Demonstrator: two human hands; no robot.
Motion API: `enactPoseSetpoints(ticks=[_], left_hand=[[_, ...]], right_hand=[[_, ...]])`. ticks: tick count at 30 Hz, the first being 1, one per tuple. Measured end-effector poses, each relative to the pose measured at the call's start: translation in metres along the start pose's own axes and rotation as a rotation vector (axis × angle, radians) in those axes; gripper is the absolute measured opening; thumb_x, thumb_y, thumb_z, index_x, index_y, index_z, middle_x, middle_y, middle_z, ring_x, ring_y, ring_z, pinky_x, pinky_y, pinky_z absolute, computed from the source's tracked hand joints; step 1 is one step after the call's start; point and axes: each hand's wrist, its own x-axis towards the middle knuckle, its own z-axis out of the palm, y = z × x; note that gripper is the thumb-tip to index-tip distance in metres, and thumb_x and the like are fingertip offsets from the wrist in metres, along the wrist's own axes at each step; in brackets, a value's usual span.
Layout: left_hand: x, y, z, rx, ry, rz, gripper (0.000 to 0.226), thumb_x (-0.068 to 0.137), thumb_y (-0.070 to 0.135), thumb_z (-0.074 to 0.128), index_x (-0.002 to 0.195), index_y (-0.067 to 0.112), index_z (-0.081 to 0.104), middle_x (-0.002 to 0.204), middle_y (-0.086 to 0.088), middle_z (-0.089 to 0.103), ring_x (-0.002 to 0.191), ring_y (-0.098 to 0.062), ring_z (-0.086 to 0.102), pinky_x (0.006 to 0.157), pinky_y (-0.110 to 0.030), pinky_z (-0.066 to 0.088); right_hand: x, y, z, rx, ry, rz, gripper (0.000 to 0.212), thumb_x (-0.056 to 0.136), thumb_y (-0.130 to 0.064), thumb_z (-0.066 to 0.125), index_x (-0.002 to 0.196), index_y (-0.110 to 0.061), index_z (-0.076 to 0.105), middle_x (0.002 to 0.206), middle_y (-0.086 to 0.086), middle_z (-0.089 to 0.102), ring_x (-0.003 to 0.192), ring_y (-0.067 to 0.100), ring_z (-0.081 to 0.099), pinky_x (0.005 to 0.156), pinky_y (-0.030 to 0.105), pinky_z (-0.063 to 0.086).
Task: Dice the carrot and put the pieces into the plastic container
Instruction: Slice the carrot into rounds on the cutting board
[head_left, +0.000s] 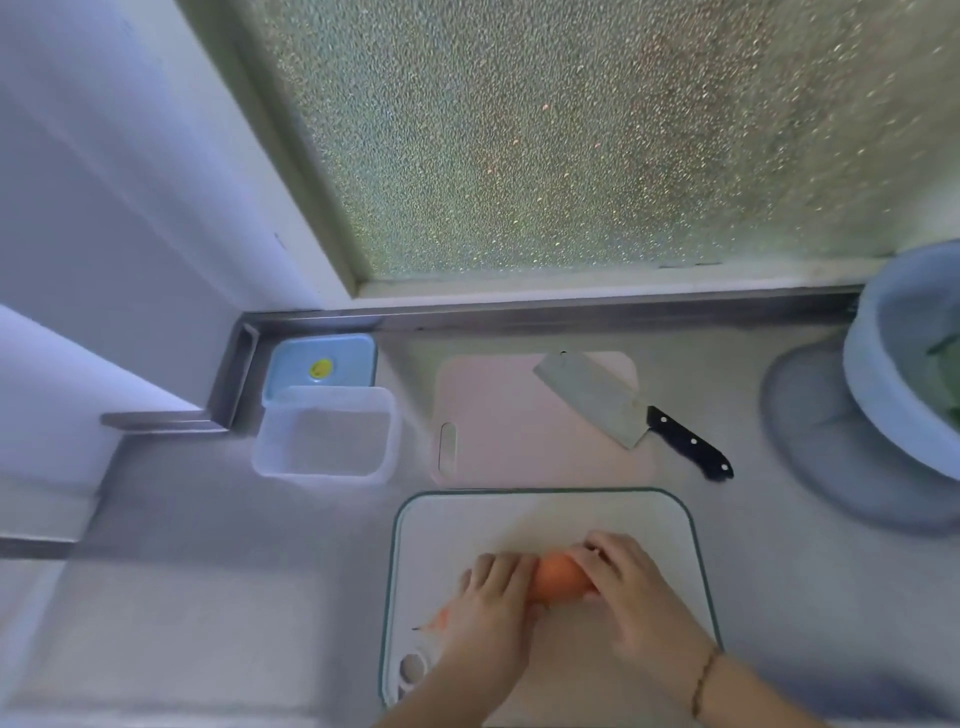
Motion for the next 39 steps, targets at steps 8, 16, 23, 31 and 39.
enactPoseSetpoints(ticks=[8, 16, 23, 31, 39], left_hand=[[-0.021, -0.019, -0.002, -0.070, 0.144, -0.008, 0.048, 0.086, 0.042, 0.058, 0.128, 0.021, 0.053, 0.121, -0.001, 0.061, 0.106, -0.020, 0.052, 0.089, -0.033, 0.039], [-0.040, -0.040, 0.000, -0.190, 0.231, 0.040, 0.035, 0.091, 0.021, 0.055, 0.126, 0.018, 0.056, 0.120, 0.000, 0.051, 0.105, -0.020, 0.050, 0.091, -0.030, 0.044], [-0.038, -0.039, -0.007, -0.238, 0.149, 0.011, 0.042, 0.088, 0.032, 0.062, 0.128, 0.022, 0.053, 0.124, 0.005, 0.051, 0.110, -0.016, 0.051, 0.095, -0.031, 0.044], [-0.022, -0.027, -0.021, -0.355, 0.304, -0.166, 0.044, 0.090, 0.038, 0.060, 0.132, 0.025, 0.054, 0.129, 0.013, 0.052, 0.119, -0.014, 0.053, 0.102, -0.028, 0.042], [-0.012, 0.003, -0.007, -0.344, 0.300, -0.206, 0.037, 0.095, 0.039, 0.056, 0.131, 0.032, 0.053, 0.129, 0.019, 0.049, 0.121, -0.007, 0.049, 0.098, -0.033, 0.044]], right_hand=[[0.002, -0.002, -0.003, -0.025, -0.015, 0.033, 0.044, 0.085, -0.045, 0.052, 0.125, -0.026, 0.048, 0.124, -0.003, 0.054, 0.109, 0.014, 0.053, 0.089, 0.033, 0.052], [-0.002, 0.001, 0.004, 0.028, 0.006, 0.051, 0.039, 0.089, -0.043, 0.049, 0.126, -0.031, 0.047, 0.124, -0.005, 0.055, 0.110, 0.013, 0.054, 0.091, 0.033, 0.050], [-0.003, 0.004, 0.000, 0.050, -0.044, 0.024, 0.051, 0.090, -0.048, 0.050, 0.136, -0.033, 0.037, 0.130, -0.006, 0.053, 0.116, 0.013, 0.053, 0.097, 0.036, 0.048], [0.013, 0.067, -0.057, 0.086, 0.322, 0.309, 0.058, 0.090, -0.044, 0.048, 0.134, -0.007, 0.047, 0.130, 0.003, 0.052, 0.118, 0.017, 0.047, 0.104, 0.029, 0.033], [0.073, 0.144, -0.081, -0.219, -0.104, 0.612, 0.041, 0.087, -0.042, 0.063, 0.120, -0.017, 0.057, 0.119, 0.009, 0.056, 0.111, 0.034, 0.047, 0.086, 0.041, 0.048]])
